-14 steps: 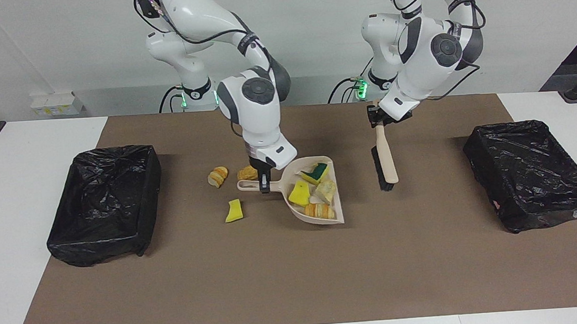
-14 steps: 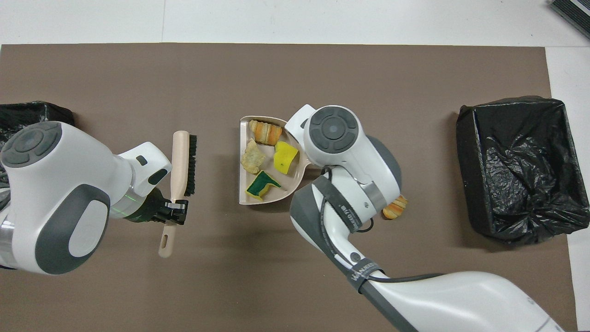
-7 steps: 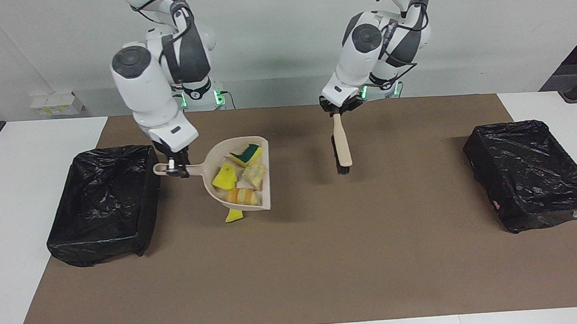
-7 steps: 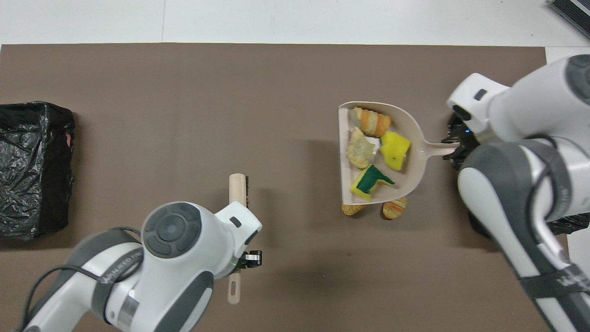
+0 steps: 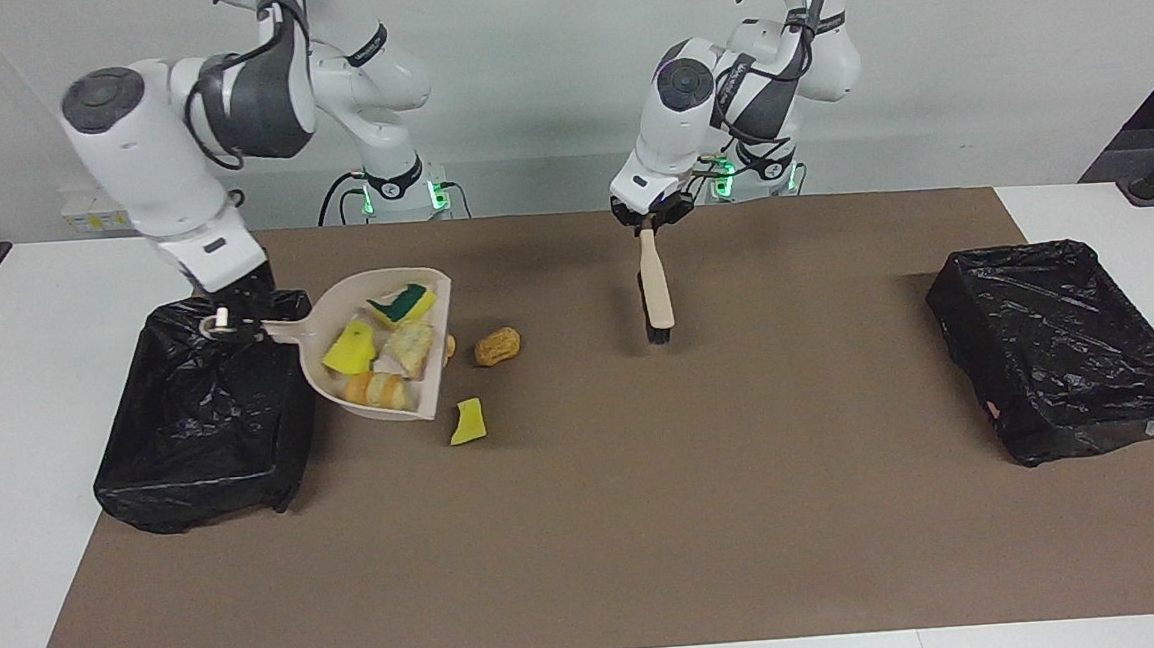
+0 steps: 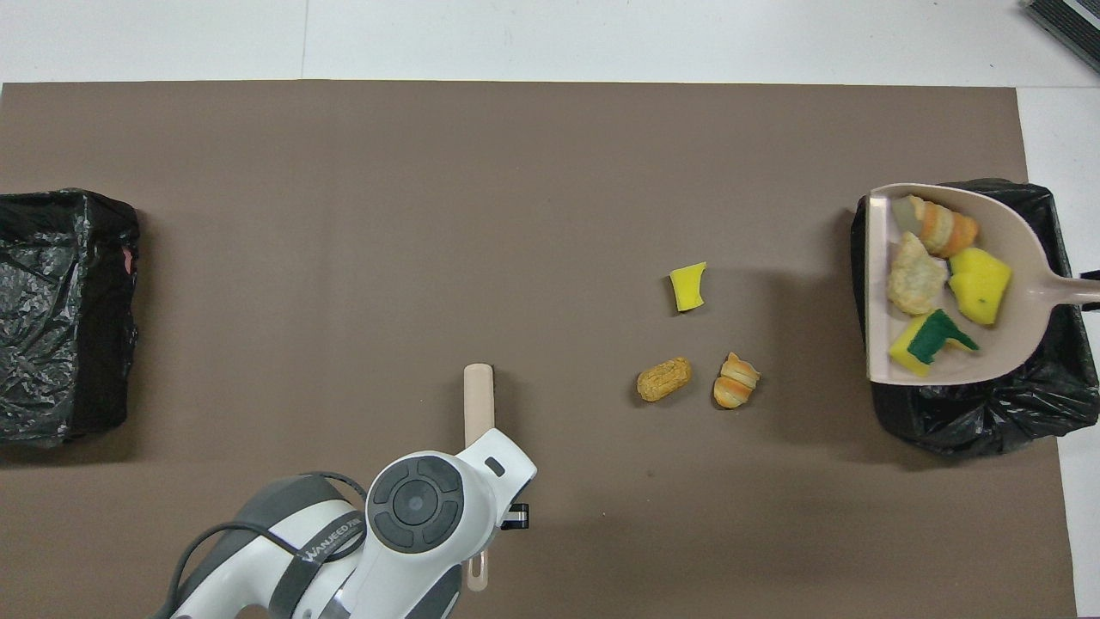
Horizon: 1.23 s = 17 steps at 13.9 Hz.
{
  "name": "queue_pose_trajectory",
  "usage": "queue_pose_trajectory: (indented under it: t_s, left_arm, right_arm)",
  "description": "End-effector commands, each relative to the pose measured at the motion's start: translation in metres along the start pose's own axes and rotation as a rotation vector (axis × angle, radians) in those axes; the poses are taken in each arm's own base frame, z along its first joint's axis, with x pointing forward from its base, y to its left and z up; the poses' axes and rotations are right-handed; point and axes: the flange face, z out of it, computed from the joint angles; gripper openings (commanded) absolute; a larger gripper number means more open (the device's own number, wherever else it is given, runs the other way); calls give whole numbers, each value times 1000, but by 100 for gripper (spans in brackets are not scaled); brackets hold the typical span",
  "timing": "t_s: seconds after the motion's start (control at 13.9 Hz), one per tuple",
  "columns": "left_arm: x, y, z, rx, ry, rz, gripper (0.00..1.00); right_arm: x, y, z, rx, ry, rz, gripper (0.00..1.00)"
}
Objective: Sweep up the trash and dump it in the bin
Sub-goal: 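Tip the dustpan over the bin with the right gripper while the left gripper withdraws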
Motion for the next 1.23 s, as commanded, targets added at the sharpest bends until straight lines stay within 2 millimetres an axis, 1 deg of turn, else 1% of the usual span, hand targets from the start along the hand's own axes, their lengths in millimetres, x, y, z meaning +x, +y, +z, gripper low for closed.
queue_pose_trajectory:
  t_s: [0.0,0.14,0.29,0.36,0.43,0.5,0.58,0.65,0.72,0.79,0.86,0.94,1.01,1.08,1.15]
  left_arm:
    - [-2,-4,7,1,28,-9,0]
    - [-2,-5,12,2,29,-13,0]
    - [-2,-6,19,5,29,-14,0]
    - [-2,-5,22,7,28,-14,0]
    - [0,-4,26,6,32,-19,0]
    - [2,-4,26,-1,40,-20,0]
    - [3,-4,27,1,38,-22,0]
    - [3,-5,27,0,38,-24,16]
    - [4,-5,27,1,37,-24,41]
    - [6,-7,26,3,32,-24,74]
    - [7,-8,25,3,33,-22,100]
    - [9,-9,22,2,36,-22,100]
    - [13,-12,18,-2,37,-30,100]
    - [22,-18,12,-13,45,-42,100]
    - [31,-26,6,-17,50,-60,100]
  right_arm:
    - [-32,-6,-7,-29,-113,-20,0]
    - [-51,-7,-11,-36,-241,-51,0]
    - [-56,-3,-13,-61,-310,-79,0]
    - [-55,0,-12,-66,-357,-99,0]
    - [-53,2,-5,-57,-407,-107,0]
    - [-50,4,6,-42,-453,-97,0]
    - [-40,8,12,-39,-503,-84,0]
    - [-24,14,21,-31,-567,-107,0]
    - [-6,18,25,-35,-612,-134,0]
    - [5,19,30,-29,-633,-150,0]
    - [9,19,31,-32,-665,-130,0]
    - [23,22,30,-34,-738,-148,0]
    - [27,21,29,-13,-789,-150,0]
    - [37,23,26,-11,-811,-168,0]
    - [44,24,22,-9,-829,-178,0]
